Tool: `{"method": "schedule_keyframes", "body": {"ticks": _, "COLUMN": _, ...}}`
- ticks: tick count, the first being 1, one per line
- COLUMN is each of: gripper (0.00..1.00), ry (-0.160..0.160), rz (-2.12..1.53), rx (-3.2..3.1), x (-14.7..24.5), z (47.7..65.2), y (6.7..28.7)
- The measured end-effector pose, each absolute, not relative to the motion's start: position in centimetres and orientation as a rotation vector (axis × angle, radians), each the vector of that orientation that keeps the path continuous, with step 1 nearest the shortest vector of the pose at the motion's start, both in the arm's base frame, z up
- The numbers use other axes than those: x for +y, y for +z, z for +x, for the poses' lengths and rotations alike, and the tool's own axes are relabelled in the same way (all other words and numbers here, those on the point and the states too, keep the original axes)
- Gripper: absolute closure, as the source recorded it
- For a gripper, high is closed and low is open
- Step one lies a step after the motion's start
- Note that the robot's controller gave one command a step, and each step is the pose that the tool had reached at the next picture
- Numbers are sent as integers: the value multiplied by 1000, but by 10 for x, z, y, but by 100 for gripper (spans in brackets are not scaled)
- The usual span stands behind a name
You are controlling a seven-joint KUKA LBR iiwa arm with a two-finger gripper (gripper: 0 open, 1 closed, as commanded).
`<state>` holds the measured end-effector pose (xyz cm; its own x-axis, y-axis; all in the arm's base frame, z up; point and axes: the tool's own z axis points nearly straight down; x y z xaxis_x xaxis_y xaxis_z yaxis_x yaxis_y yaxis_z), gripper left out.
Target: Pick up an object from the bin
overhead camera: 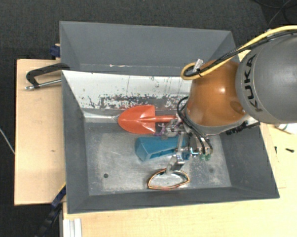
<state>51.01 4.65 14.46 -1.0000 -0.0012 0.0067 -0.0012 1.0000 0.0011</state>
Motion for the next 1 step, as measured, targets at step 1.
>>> {"method": "schedule_keyframes", "body": {"ticks": 1, "gripper": 0, "ry": -2, "rz": 1, "rx": -3144, "x": 46, "z": 512, "y": 149}}
